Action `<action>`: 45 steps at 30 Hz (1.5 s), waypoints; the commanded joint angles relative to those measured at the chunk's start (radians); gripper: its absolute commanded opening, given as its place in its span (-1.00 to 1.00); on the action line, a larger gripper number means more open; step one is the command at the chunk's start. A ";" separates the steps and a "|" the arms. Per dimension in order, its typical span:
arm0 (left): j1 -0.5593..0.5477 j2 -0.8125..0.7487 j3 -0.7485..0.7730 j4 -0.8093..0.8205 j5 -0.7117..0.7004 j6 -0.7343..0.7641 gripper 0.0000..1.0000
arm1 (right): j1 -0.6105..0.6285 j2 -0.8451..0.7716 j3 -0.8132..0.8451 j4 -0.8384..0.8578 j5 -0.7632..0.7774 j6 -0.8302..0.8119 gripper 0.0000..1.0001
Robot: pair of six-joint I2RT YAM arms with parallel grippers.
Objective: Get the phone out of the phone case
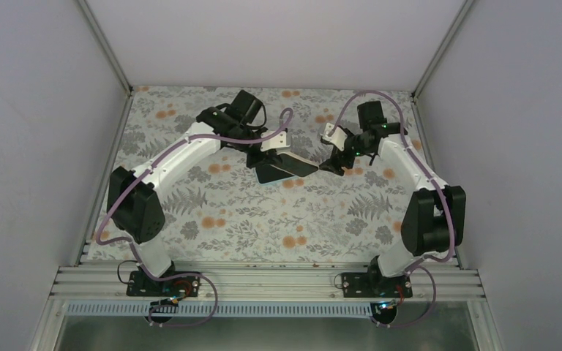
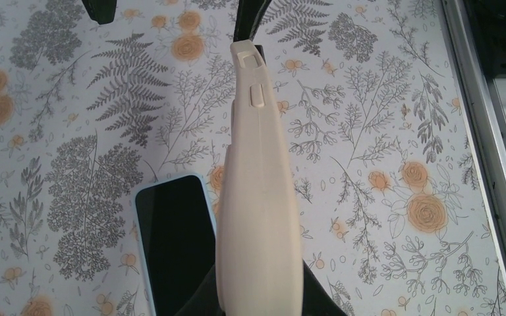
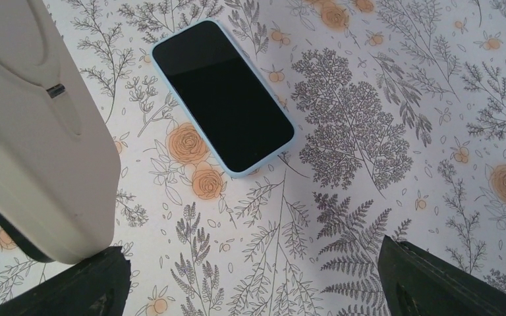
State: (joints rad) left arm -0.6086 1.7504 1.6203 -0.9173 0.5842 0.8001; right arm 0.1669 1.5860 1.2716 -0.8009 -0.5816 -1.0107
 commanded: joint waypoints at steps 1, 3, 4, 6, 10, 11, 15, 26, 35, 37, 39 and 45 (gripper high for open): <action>-0.014 0.005 0.044 0.023 0.041 0.001 -0.95 | -0.002 0.014 0.041 0.004 -0.042 0.020 0.93; -0.014 0.006 0.047 0.022 0.037 0.002 -0.95 | -0.001 0.017 0.049 -0.005 -0.044 0.020 0.93; -0.014 0.009 0.048 0.018 0.034 0.003 -0.95 | -0.002 0.016 0.053 -0.011 -0.044 0.018 0.93; -0.015 0.010 0.049 0.013 0.027 0.007 -0.95 | -0.001 0.008 0.049 -0.009 -0.027 0.020 0.93; -0.014 0.001 0.040 0.014 0.020 0.010 -0.95 | -0.005 -0.010 0.028 -0.017 0.024 0.011 0.92; -0.014 -0.001 0.038 0.013 0.019 0.011 -0.95 | -0.006 -0.014 0.023 -0.025 0.029 0.006 0.93; -0.014 -0.001 0.038 0.012 0.016 0.011 -0.95 | -0.006 -0.029 0.008 -0.058 0.025 -0.014 0.93; -0.015 0.008 0.038 0.020 0.011 0.004 -0.95 | -0.005 -0.040 0.015 -0.092 -0.012 -0.025 0.93; -0.017 0.009 0.039 0.015 0.017 -0.001 -0.95 | -0.005 -0.013 0.024 -0.054 -0.032 -0.006 0.93; -0.020 0.010 0.039 0.017 0.017 -0.003 -0.95 | -0.005 -0.004 0.036 -0.048 -0.041 -0.001 0.93; -0.024 0.010 0.044 0.015 0.020 -0.004 -0.95 | -0.005 0.006 0.048 -0.039 -0.045 0.011 0.92; -0.045 0.026 0.070 -0.050 0.068 0.014 -0.95 | -0.004 0.022 0.065 0.062 -0.018 0.065 0.92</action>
State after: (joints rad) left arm -0.6243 1.7630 1.6390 -0.9295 0.5491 0.7963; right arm 0.1623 1.5951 1.2957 -0.8471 -0.5892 -0.9985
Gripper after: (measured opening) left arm 0.110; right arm 0.962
